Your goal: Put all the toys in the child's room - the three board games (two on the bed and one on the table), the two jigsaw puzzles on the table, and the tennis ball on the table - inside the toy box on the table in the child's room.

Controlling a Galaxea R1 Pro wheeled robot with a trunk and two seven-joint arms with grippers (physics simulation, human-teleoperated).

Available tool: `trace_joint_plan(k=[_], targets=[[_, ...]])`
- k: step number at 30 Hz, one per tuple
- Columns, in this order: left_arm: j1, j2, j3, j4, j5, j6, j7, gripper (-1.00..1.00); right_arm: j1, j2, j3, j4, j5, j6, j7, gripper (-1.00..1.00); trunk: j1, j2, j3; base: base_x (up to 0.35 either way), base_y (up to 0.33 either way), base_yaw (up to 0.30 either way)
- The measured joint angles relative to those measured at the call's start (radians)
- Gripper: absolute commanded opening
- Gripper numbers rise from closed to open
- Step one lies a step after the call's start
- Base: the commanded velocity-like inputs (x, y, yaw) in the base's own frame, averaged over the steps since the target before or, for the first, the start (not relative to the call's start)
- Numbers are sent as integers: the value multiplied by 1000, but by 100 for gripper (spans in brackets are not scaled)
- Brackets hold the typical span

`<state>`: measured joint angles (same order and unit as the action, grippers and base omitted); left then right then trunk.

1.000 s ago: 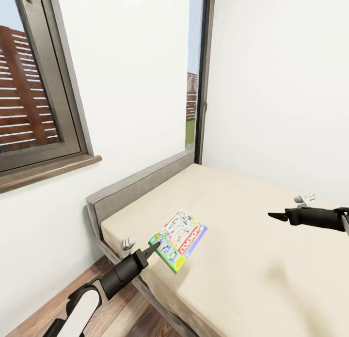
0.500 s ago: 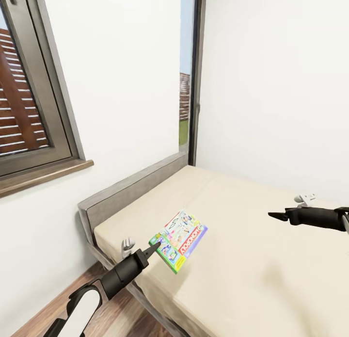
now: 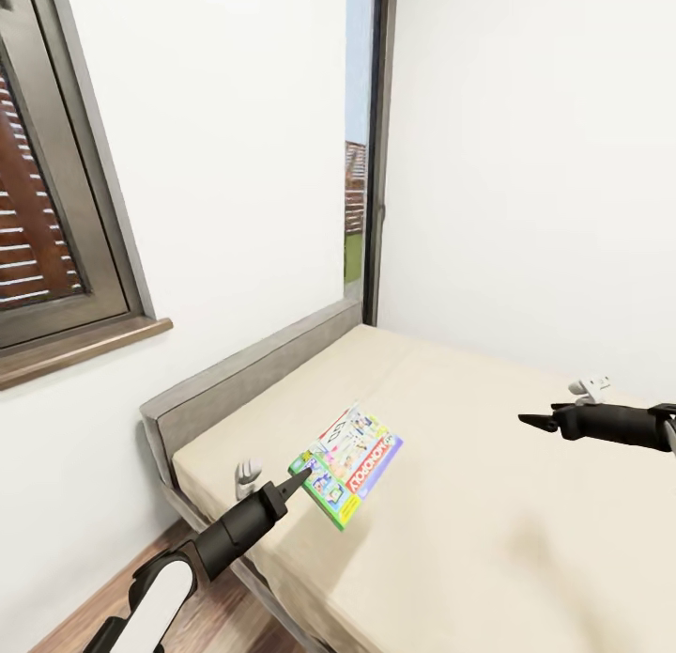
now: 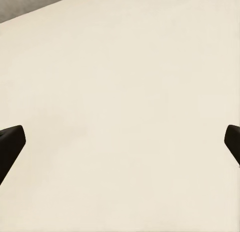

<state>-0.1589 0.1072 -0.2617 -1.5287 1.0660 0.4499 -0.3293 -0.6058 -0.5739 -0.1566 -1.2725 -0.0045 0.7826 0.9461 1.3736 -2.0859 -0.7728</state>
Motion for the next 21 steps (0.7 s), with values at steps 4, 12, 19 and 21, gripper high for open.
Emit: trace_joint_plan(k=[4,12,19,21], targets=[[0,-1,-1,2,-6,0,1,-100,2,-2,-1,-5,0,1,0,100,-15,28,13,3,-1,-97],[0,-2,-2,3,-10,0,1,-100,2,-3,-2,-7,-1,4,0,100,-46,84,38,0,0,-260],[0,-3,-3,4,-11,0,1,-100,24,-3,-13,-43,-2,7,1,100,-73,133,60,0,0,-293],[0,-3,-3,4,-11,0,1,-100,34,-3,-14,-59,-1,10,1,100,-81,147,66,0,0,-295]])
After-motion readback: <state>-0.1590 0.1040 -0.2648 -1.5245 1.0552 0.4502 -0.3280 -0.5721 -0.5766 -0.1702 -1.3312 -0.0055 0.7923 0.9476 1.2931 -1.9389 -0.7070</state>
